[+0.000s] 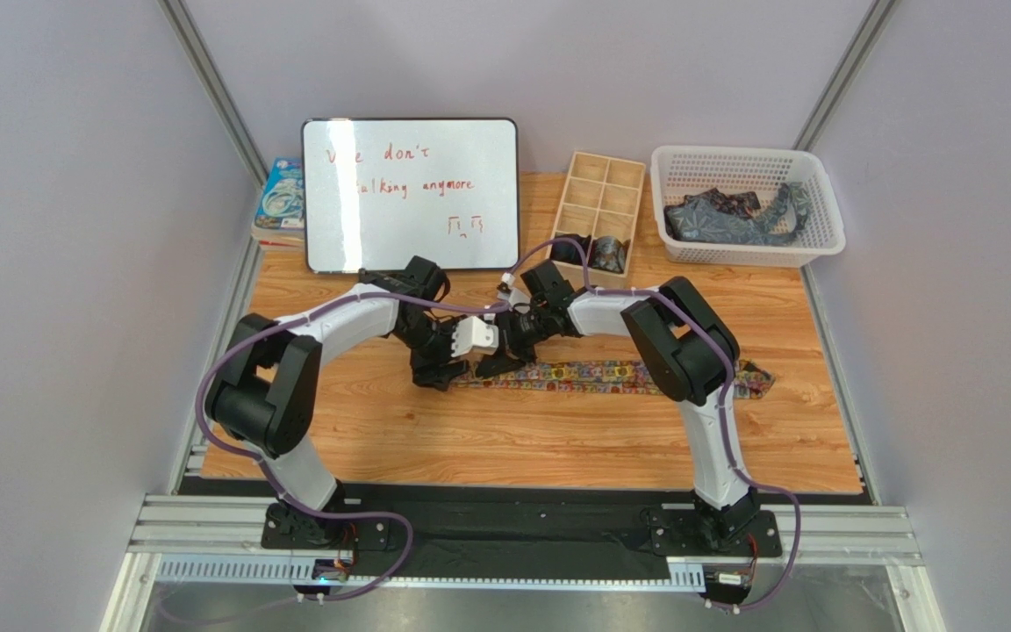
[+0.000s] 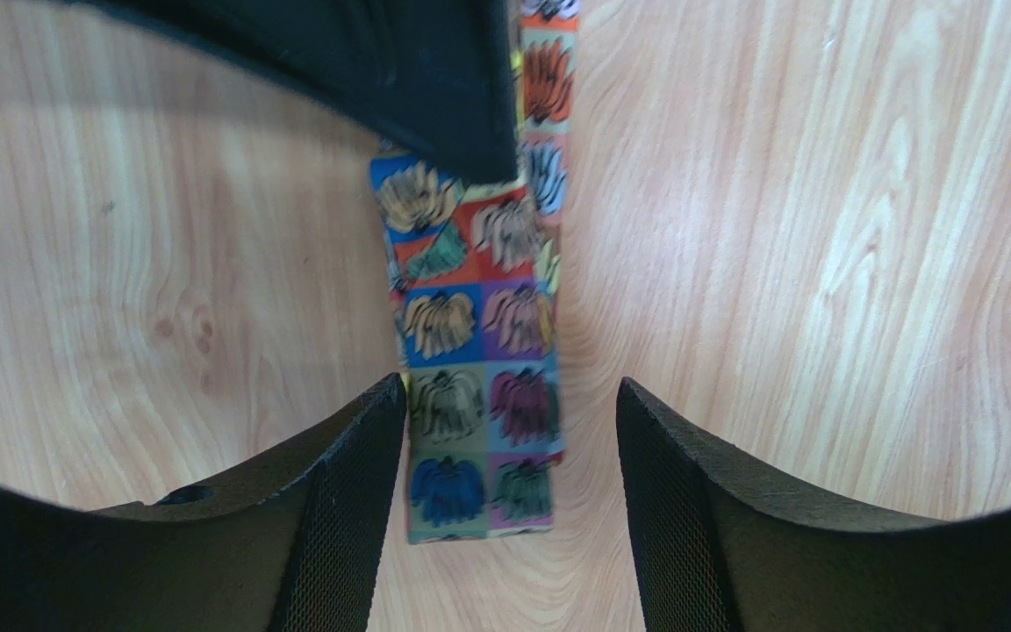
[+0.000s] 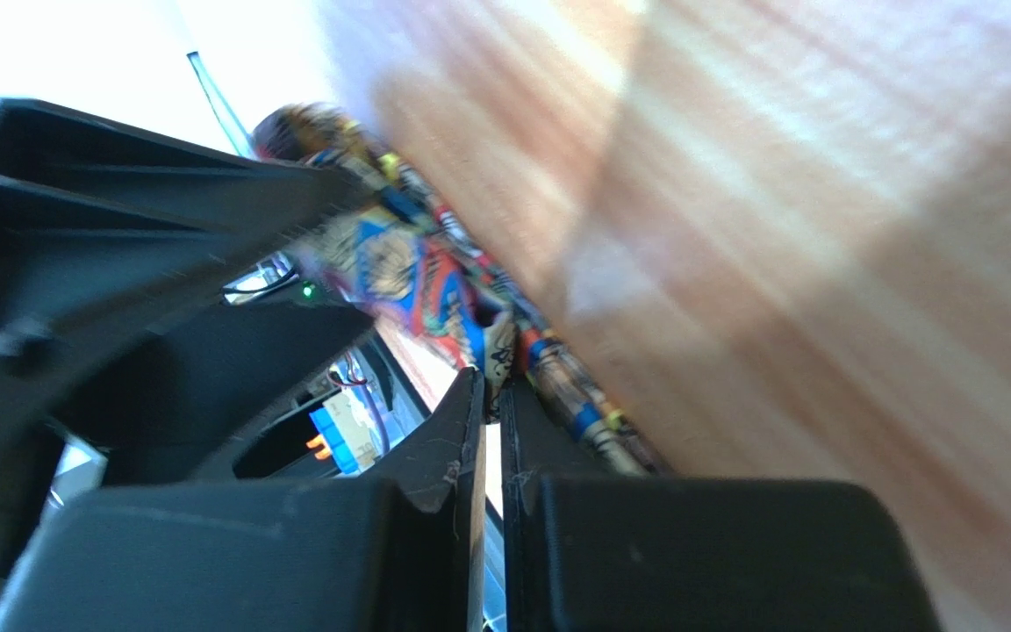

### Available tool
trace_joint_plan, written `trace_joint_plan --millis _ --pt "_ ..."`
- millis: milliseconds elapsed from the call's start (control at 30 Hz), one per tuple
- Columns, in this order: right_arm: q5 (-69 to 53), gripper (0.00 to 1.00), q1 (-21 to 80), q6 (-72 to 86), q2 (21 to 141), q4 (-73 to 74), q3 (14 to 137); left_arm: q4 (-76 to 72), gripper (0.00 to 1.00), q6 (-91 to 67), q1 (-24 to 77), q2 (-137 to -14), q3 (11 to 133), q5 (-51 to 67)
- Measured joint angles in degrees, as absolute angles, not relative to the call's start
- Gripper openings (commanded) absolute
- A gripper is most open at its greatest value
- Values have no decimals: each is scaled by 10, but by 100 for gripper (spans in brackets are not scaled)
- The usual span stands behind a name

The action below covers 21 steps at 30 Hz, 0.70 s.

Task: Roll the ties
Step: Roll the tie at the center of the board.

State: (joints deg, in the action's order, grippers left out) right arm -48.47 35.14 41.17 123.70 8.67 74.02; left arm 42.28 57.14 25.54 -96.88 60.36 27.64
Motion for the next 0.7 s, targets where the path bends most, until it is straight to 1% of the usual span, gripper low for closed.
trace_joint_plan --millis 200,533,700 --pt "-485 0 352 407 1247 91 748 418 65 578 227 -960 597 275" --pt "-476 0 352 395 1247 109 755 436 58 602 217 -949 597 275" --pt "-476 0 352 394 1246 110 755 441 60 604 217 -949 597 275"
